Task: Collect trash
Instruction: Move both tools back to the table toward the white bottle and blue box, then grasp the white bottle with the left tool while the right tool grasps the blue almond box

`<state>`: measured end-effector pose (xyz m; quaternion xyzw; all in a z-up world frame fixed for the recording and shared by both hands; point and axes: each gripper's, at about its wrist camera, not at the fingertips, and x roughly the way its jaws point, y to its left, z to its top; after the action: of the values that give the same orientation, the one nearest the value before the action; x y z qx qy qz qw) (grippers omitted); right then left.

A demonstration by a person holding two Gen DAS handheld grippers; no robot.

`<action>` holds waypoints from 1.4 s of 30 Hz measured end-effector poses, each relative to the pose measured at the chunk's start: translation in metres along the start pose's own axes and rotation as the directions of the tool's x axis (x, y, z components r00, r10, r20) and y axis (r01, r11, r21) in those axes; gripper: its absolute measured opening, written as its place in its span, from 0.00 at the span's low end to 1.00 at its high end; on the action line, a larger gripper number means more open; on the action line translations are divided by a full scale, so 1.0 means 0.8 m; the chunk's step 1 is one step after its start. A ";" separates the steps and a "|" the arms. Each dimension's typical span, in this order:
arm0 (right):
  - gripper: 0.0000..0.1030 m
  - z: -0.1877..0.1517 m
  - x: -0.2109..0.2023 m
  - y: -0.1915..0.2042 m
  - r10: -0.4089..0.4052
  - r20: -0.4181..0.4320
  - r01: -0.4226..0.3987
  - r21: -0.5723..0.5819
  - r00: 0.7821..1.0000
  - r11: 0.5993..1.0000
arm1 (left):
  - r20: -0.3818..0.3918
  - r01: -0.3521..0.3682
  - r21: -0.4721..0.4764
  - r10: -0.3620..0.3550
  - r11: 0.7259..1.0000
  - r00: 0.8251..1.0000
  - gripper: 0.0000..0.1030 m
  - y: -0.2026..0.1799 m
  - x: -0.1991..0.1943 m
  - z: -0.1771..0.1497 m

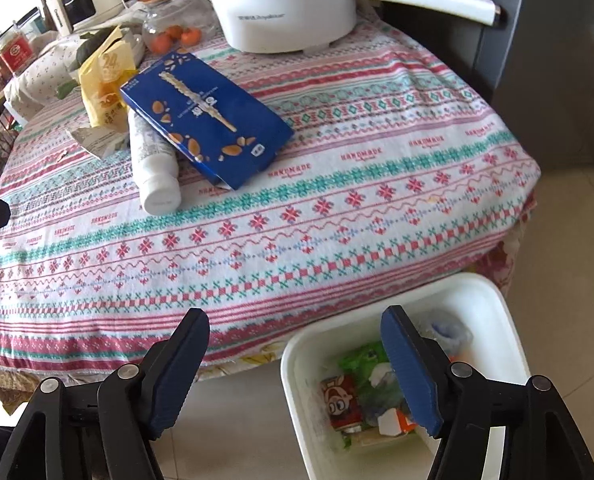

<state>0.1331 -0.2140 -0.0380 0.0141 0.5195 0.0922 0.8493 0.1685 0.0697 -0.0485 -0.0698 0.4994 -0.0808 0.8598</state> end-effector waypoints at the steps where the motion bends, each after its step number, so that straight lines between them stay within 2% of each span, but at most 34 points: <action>1: 0.73 0.006 0.000 0.004 0.003 -0.001 -0.003 -0.005 1.000 1.000 | -0.011 -0.001 -0.006 0.001 1.000 1.000 0.81 0.002 0.006 0.004; 7: 0.77 0.048 0.002 0.020 0.031 0.003 -0.031 -0.029 1.000 0.999 | -0.054 -0.006 -0.024 0.004 1.000 0.999 0.81 -0.001 0.049 0.033; 12: 0.80 0.070 0.022 0.016 0.036 0.024 -0.036 -0.037 0.999 0.999 | -0.065 0.030 -0.087 -0.035 0.996 0.997 0.81 -0.006 0.095 0.053; 15: 0.80 0.076 0.047 0.005 0.011 -0.027 -0.011 -0.016 1.000 1.000 | -0.056 0.037 -0.094 -0.042 0.995 0.998 0.80 -0.019 0.119 0.069; 20: 0.80 0.096 0.058 -0.014 -0.016 -0.015 0.017 0.019 1.000 1.000 | -0.072 0.011 -0.058 -0.015 0.998 0.997 0.69 -0.041 0.157 0.087; 23: 0.80 0.104 0.060 -0.022 -0.037 -0.002 0.037 0.028 0.999 0.999 | -0.086 0.029 -0.075 -0.035 0.997 0.996 0.63 -0.044 0.174 0.093; 35: 0.80 0.105 0.064 -0.041 -0.025 -0.017 0.026 0.057 1.000 0.998 | -0.103 0.040 -0.139 -0.055 0.990 0.993 0.63 -0.045 0.202 0.102; 42: 0.80 0.091 0.055 -0.049 -0.039 -0.021 0.040 0.050 0.999 0.998 | -0.135 0.012 -0.096 -0.025 0.995 0.991 0.60 -0.054 0.202 0.095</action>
<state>0.2226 -0.2398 -0.0479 0.0241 0.5303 0.0623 0.8452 0.3104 -0.0030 -0.1393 -0.1095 0.5595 -0.0697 0.8186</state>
